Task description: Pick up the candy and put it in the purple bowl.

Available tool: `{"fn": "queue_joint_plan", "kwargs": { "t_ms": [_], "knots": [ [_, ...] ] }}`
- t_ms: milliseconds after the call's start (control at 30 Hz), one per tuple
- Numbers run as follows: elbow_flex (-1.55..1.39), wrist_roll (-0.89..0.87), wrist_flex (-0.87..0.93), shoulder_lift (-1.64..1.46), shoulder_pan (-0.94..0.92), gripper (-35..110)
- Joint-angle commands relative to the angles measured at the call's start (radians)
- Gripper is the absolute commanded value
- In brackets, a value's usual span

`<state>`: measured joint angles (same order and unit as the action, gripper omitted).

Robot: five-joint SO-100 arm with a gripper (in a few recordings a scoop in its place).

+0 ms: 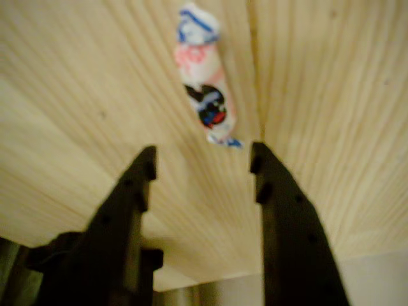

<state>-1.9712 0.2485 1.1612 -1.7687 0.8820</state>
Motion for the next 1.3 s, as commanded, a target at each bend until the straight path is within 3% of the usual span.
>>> {"fn": "queue_joint_plan", "kwargs": {
  "t_ms": [0, 633, 1267],
  "knots": [
    [0.008, 0.011, -0.017, -0.018, 0.012, 20],
    [-0.026, 0.071, -0.098, 0.034, -0.060, 20],
    [-0.055, 0.026, -0.140, 0.069, -0.011, 20]
  ]
}}
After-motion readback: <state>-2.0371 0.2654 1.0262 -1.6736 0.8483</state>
